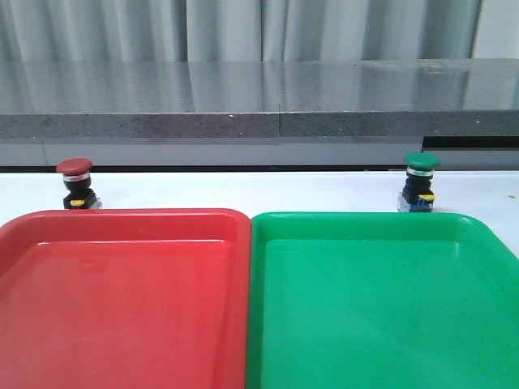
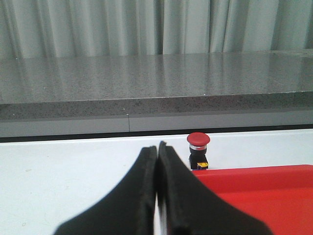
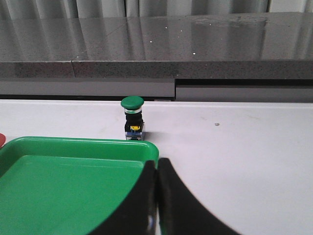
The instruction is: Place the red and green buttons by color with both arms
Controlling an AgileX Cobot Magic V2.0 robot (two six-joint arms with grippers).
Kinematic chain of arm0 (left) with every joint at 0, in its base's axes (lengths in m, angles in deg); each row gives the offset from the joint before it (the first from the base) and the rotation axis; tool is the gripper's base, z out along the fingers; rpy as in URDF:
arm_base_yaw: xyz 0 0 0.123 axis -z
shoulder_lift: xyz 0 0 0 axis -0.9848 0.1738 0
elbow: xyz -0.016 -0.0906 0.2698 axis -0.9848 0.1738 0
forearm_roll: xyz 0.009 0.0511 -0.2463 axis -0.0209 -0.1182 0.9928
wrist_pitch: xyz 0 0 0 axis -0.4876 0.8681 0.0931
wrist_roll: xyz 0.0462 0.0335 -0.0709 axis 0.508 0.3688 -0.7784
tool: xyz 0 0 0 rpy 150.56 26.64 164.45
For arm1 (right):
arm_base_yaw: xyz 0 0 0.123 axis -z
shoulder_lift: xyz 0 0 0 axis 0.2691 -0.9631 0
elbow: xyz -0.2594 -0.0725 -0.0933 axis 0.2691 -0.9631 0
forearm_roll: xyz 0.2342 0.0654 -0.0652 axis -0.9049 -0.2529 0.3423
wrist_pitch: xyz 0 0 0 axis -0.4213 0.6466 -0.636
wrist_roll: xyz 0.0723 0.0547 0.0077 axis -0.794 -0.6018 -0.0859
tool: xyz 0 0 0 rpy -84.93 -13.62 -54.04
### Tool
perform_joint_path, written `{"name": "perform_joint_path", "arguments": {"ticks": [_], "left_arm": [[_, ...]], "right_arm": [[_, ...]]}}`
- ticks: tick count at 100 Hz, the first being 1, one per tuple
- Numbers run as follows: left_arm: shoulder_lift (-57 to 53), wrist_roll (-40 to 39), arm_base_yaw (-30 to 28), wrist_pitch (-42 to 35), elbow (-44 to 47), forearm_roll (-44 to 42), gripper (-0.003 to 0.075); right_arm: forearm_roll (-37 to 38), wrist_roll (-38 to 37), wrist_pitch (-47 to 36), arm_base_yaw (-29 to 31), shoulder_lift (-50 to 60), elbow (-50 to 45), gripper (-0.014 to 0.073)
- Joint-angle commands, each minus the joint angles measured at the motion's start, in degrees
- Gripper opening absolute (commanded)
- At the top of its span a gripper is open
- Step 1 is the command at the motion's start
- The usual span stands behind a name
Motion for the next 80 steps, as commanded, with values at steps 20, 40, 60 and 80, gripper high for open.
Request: {"name": "perform_joint_path", "arguments": {"ticks": [20,40,60,80], "left_arm": [[-1.67,-0.42,-0.2,-4.89,2.49,0.05,-0.0019],[-1.67,-0.42,-0.2,-5.43,2.25,0.05,-0.0019],[-0.22,-0.42,-0.2,-2.55,-1.81,6.09,-0.0019],[6.32,-0.42,-0.2,4.08,-11.61,6.09,-0.0019]], "right_arm": [[-0.08,0.13,-4.74,0.39,1.2,0.87,-0.0068],[-0.08,0.13,-4.74,0.39,1.2,0.87,-0.0068],[-0.08,0.13,-4.74,0.39,1.2,0.87,-0.0068],[-0.08,0.13,-4.74,0.39,1.2,0.87,-0.0068]]}}
